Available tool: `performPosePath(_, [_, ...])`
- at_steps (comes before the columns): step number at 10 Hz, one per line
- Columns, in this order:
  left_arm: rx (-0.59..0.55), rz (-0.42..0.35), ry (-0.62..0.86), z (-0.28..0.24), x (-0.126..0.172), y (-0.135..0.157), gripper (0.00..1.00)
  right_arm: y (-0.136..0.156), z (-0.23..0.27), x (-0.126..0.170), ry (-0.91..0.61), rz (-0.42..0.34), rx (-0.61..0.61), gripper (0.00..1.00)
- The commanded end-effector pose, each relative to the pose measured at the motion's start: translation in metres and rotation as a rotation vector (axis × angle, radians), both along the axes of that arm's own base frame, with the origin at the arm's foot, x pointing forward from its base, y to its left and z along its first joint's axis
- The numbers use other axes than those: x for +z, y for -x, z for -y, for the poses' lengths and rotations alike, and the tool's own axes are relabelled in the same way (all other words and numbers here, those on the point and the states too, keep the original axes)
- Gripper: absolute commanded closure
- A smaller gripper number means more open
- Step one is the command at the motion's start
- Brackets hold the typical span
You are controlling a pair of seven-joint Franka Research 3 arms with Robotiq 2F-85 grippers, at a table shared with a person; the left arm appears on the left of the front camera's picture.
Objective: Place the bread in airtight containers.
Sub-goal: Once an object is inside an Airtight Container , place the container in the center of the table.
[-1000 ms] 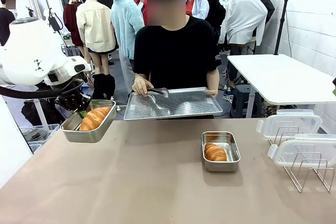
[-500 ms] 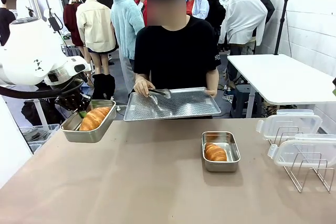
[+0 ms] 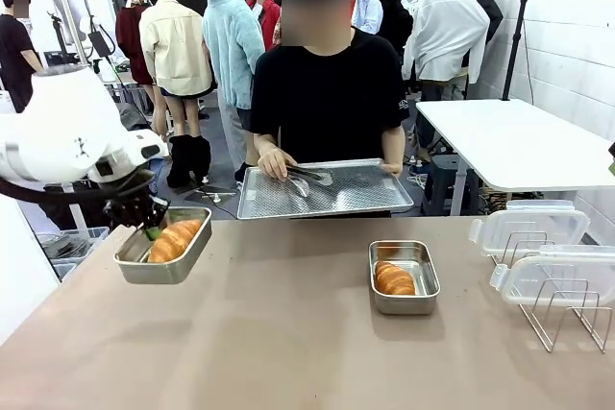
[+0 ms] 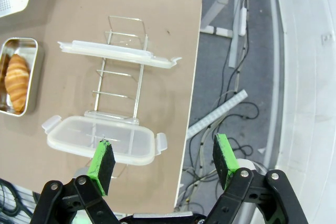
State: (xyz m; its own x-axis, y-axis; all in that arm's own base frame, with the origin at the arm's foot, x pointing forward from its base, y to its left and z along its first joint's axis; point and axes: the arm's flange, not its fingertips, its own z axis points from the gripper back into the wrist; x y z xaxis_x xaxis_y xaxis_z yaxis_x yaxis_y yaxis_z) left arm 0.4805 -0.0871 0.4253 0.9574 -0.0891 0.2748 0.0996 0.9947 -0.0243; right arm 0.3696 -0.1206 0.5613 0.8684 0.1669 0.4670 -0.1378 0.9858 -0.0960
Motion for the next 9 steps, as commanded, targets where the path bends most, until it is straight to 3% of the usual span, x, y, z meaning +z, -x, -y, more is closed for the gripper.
performPosePath(1, [0.042, 0.039, 0.032, 0.001, -0.028, -0.005, 1.00, 0.002, -0.002, -0.003, -0.011, -0.005, -0.012, 0.07])
performPosePath(3, [0.093, 0.023, -0.003, 0.005, -0.074, -0.016, 1.00, 0.002, -0.002, -0.003, -0.011, -0.005, -0.012, 0.07])
performPosePath(7, [0.109, 0.033, -0.031, 0.000, -0.097, -0.016, 1.00, 0.002, -0.002, -0.003, -0.011, -0.005, -0.012, 0.07])
performPosePath(8, [0.106, 0.042, -0.034, 0.000, -0.094, -0.016, 0.93, 0.002, -0.002, -0.003, -0.011, -0.005, -0.012, 0.07])
performPosePath(9, [0.108, 0.044, -0.030, -0.001, -0.091, -0.016, 0.73, 0.002, -0.002, -0.003, -0.011, -0.005, -0.012, 0.07])
